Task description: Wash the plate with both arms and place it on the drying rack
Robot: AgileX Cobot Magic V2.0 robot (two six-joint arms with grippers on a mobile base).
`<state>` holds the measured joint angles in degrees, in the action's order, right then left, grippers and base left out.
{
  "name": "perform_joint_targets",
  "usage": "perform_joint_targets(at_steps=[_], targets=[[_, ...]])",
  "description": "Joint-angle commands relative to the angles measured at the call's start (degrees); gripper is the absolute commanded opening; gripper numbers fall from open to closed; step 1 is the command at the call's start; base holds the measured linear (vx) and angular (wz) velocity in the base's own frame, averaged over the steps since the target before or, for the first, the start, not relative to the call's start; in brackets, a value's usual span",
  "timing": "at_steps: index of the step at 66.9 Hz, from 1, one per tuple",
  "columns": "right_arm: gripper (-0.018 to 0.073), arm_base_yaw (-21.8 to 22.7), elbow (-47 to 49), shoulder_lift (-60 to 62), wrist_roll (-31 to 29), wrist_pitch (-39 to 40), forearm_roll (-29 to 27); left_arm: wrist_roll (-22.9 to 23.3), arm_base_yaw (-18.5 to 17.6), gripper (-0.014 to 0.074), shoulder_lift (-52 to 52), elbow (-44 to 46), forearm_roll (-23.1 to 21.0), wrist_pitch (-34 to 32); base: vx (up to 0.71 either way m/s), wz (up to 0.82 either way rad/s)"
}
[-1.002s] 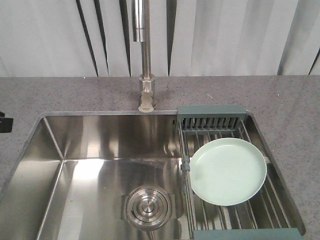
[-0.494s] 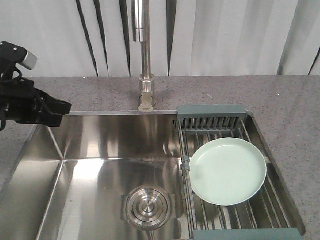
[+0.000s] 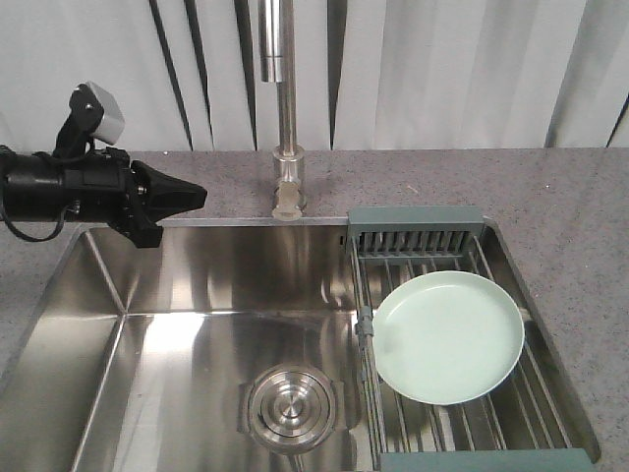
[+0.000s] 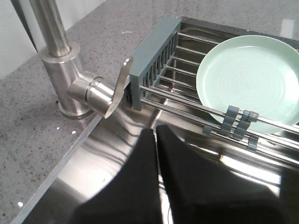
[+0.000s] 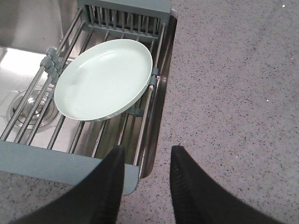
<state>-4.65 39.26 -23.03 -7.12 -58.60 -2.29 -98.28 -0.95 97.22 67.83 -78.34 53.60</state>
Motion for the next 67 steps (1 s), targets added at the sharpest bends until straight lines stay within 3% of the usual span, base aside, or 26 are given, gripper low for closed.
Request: perform_joint_targets(at_steps=[1,11,33,48,67], targets=[[0.0239,0.2,1.5,-0.4,-0.2,3.4,0.3,-2.9,-0.1,-0.0008,0.3,3.8,-5.3,3.9,0.00,0.00],[0.0239,0.2,1.5,-0.4,-0.2,3.4,0.3,-4.2,-1.0,-0.0008,4.2,8.2,-5.1,7.3,0.00,0.00],[0.0239,0.2,1.5,-0.4,-0.2,3.4,0.3,-6.4,-7.9,-0.0008,11.5,17.3,-5.0,7.8,0.00,0.00],[0.0239,0.2,1.5,-0.4,-0.2,3.4,0.3,-6.9,-11.4,-0.0008,15.2,20.9,-4.6,5.5,0.00,0.00],[0.0239,0.2,1.5,-0.4,-0.2,3.4,0.3,-8.3,-12.2,-0.0008,18.8,25.4,-5.1,-0.5,0.00,0.00]])
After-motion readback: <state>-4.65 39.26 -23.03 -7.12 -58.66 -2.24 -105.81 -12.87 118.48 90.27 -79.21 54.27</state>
